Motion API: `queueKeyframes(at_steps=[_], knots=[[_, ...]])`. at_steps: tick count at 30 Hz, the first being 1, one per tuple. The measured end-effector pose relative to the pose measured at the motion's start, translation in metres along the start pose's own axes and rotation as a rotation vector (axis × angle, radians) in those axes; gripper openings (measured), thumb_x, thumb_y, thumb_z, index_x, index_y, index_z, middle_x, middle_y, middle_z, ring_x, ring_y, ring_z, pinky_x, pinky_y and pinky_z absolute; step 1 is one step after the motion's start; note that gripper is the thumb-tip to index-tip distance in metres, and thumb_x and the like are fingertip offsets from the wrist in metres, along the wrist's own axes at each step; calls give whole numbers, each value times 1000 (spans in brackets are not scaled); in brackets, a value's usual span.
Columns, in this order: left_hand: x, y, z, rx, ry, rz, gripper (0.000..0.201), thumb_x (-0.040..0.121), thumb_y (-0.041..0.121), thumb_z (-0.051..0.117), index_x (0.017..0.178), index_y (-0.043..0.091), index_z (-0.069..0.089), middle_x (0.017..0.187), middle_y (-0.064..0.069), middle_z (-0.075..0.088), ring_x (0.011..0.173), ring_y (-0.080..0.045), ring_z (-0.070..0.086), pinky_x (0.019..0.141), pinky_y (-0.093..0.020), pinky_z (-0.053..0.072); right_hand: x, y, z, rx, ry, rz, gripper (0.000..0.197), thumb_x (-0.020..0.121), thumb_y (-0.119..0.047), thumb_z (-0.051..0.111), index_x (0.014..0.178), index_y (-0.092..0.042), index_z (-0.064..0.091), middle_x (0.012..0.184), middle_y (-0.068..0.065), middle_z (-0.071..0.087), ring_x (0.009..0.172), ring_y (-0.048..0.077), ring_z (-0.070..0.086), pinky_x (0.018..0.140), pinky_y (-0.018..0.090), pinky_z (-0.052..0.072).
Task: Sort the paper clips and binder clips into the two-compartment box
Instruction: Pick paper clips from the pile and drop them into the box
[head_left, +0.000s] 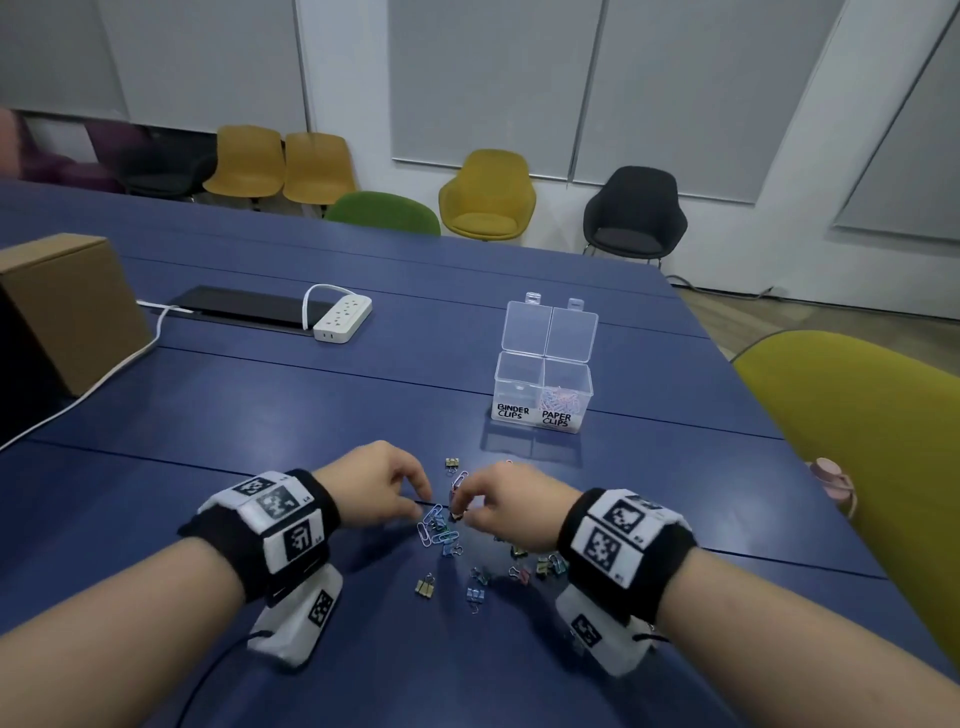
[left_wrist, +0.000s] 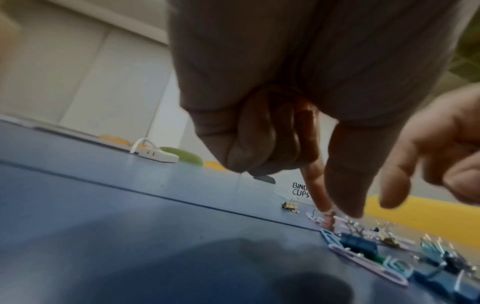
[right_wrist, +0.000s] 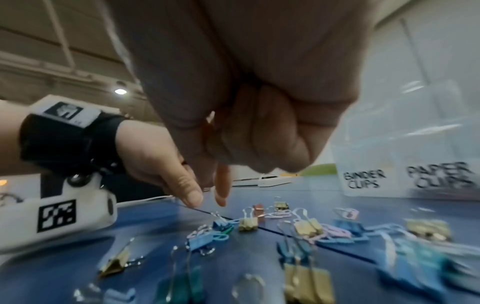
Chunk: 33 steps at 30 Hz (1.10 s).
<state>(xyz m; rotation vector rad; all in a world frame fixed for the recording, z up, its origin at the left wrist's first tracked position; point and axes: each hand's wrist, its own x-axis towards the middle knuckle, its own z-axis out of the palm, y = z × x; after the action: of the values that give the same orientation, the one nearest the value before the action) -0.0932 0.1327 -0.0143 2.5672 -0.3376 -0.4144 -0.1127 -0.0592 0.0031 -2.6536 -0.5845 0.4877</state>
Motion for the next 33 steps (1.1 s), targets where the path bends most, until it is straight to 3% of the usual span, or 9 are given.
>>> queueKeyframes(at_steps=[2, 5, 10, 13, 17, 20, 24, 29, 33], knots=[[2, 4, 0, 139, -5, 20, 14, 74, 26, 75, 84, 30, 65, 58, 9, 44, 50, -2, 42, 47, -12, 31, 9, -9, 6, -144, 52, -25, 19, 86, -25, 55, 99, -25, 69, 98, 1, 67, 95, 25, 60, 86, 32, 49], [9, 8, 4, 202, -17, 16, 21, 68, 25, 78, 79, 28, 60, 67, 10, 48, 65, -9, 46, 54, -18, 34, 21, -24, 9, -294, 92, -36, 4, 81, -28, 60, 84, -25, 62, 93, 6, 67, 88, 30, 62, 71, 31, 46], [13, 11, 6, 197, -77, 10, 35, 65, 21, 80, 71, 31, 47, 69, 10, 50, 71, -14, 50, 60, -24, 39, 34, -37, 14, -429, 55, -16, 20, 84, -25, 63, 100, -13, 63, 92, 7, 64, 89, 31, 65, 63, 32, 42], [13, 11, 6, 198, -83, 7, 35, 66, 22, 81, 80, 28, 50, 70, 12, 47, 72, -14, 49, 63, -24, 39, 35, -35, 12, -418, 56, -6, 20, 84, -21, 61, 102, -13, 63, 94, 9, 65, 87, 32, 64, 64, 33, 43], [14, 12, 6, 192, -87, 11, 37, 65, 24, 82, 94, 24, 58, 72, 13, 49, 70, -12, 50, 60, -24, 40, 34, -30, 9, -392, 51, 27, 26, 78, -34, 67, 96, -16, 65, 78, 3, 55, 71, 27, 53, 64, 31, 45], [15, 13, 5, 190, -94, 4, 38, 66, 23, 83, 95, 23, 58, 71, 13, 48, 70, -12, 49, 60, -24, 40, 38, -31, 14, -423, 42, 28, 27, 78, -35, 68, 97, -16, 65, 79, 3, 58, 76, 29, 60, 62, 31, 44], [15, 12, 7, 172, -83, -2, 36, 67, 22, 83, 88, 25, 53, 69, 15, 47, 73, -14, 50, 65, -23, 38, 42, -32, 14, -424, 25, 19, 21, 83, -23, 61, 102, -14, 64, 98, 10, 68, 89, 32, 65, 65, 32, 45], [16, 11, 7, 165, -86, -29, 43, 65, 28, 84, 102, 20, 63, 72, 12, 45, 73, -14, 49, 64, -24, 40, 40, -20, -1, -385, 33, 87, 16, 82, -18, 58, 94, -14, 68, 87, 10, 65, 76, 30, 58, 64, 30, 45], [17, 12, 6, 190, -76, -28, 46, 64, 31, 85, 103, 19, 63, 75, 11, 47, 73, -14, 50, 58, -24, 39, 37, -7, -9, -397, 14, 93, 13, 79, -17, 62, 89, -12, 68, 92, 10, 69, 87, 31, 65, 71, 35, 54]])
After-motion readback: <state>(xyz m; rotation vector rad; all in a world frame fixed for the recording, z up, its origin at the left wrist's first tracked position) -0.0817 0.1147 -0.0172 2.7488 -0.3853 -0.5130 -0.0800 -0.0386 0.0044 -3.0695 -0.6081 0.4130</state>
